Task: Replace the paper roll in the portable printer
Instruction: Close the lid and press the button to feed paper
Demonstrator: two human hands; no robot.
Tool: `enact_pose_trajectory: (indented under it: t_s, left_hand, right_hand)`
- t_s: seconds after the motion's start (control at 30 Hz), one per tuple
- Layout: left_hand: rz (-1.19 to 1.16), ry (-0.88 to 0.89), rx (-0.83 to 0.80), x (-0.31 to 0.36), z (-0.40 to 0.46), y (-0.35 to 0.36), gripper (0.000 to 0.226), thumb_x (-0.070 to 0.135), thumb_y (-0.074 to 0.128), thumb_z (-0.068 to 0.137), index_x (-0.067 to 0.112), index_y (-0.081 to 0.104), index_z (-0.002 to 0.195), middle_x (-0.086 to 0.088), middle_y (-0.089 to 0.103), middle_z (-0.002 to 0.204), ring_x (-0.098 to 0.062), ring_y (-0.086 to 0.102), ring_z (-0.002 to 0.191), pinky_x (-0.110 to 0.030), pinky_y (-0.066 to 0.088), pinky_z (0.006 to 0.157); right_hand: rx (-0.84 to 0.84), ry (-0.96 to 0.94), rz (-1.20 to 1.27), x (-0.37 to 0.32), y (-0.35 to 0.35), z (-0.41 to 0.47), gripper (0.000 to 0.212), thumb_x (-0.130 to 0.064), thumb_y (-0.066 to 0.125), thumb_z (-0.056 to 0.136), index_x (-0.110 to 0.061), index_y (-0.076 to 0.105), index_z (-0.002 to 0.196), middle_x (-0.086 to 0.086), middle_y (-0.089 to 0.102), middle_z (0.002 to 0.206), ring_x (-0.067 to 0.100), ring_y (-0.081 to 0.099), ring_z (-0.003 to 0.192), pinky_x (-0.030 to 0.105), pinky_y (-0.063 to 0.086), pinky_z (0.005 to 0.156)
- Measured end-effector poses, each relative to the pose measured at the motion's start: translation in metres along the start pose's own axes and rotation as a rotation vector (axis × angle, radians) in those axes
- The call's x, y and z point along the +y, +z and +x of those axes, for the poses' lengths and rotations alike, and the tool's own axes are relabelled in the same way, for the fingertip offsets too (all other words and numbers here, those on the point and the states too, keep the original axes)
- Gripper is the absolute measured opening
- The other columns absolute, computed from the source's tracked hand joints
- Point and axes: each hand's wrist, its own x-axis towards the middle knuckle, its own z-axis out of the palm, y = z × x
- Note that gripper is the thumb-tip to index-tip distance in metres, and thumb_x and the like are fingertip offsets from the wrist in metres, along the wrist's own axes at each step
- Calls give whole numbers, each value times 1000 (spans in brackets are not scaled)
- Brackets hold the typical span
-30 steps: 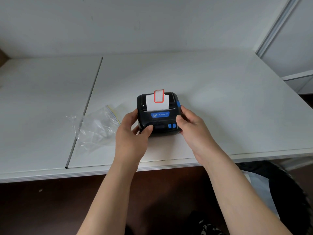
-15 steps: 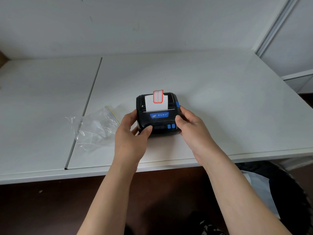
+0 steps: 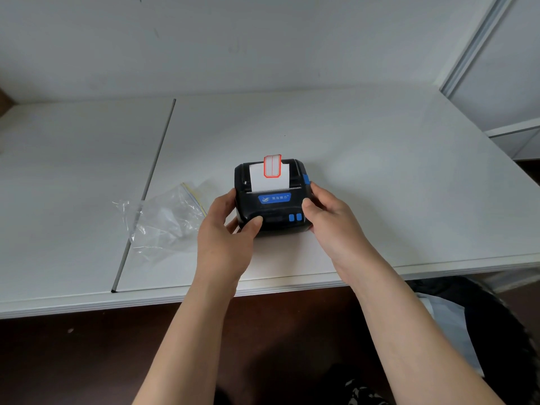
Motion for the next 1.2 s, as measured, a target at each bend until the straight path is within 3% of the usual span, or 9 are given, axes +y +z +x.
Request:
enact_pose_trajectory:
  t_s: [0.13, 0.3, 0.5, 0.67, 0.87, 1.03, 1.2]
  left_hand:
    - [4, -7, -4, 0, 0, 0, 51, 1, 64, 85, 26, 51, 128, 23, 56, 106, -11, 61, 101, 3, 44, 62]
    - [6, -10, 2, 0, 1, 0, 51, 1, 64, 85, 26, 51, 128, 23, 56, 106, -12, 61, 102, 3, 43, 62]
    - [16, -13, 10, -1, 2, 0, 52, 2, 64, 85, 25, 51, 129, 15, 57, 116, -14, 61, 106, 4, 43, 63]
    - [14, -17, 6, 0, 1, 0, 52, 2, 63, 85, 26, 50, 129, 18, 56, 113, -12, 61, 106, 3, 44, 63]
    - [9, -22, 3, 0, 0, 0, 52, 2, 63, 85, 26, 50, 129, 16, 57, 116, -11, 61, 107, 2, 45, 64]
    - [17, -24, 3, 1, 1, 0, 51, 2, 64, 85, 25, 50, 129, 16, 57, 116, -11, 61, 107, 1, 45, 64]
    - [24, -24, 2, 1, 0, 0, 51, 3, 63, 85, 26, 50, 129, 16, 57, 115, -10, 61, 105, 2, 45, 64]
  right_hand:
    - [9, 2, -5, 0, 0, 0, 40, -16, 42, 97, -34, 52, 131, -23, 63, 96, -4, 58, 91, 18, 46, 78]
    - [2, 7, 5, -1, -1, 1, 40, -15, 42, 98, -33, 50, 133, -27, 59, 93, -7, 56, 89, 13, 45, 71]
    - [16, -2, 18, 1, -1, 1, 40, -14, 43, 98, -32, 51, 133, -28, 59, 90, -8, 57, 86, 18, 47, 79]
    - [6, -7, 3, 3, 0, 2, 41, -17, 43, 98, -33, 49, 135, -13, 65, 110, 4, 60, 103, 25, 48, 92]
    - [-1, -26, -10, 5, 0, 2, 40, -18, 43, 98, -35, 50, 134, -15, 65, 107, 5, 60, 103, 25, 47, 91]
    - [-4, -19, -25, 5, -1, 3, 41, -20, 43, 98, -34, 47, 136, -9, 64, 117, 7, 59, 107, 27, 47, 93]
    - [-1, -21, -37, 4, -1, 3, 39, -19, 42, 98, -33, 50, 134, -11, 65, 111, 7, 60, 104, 29, 48, 93]
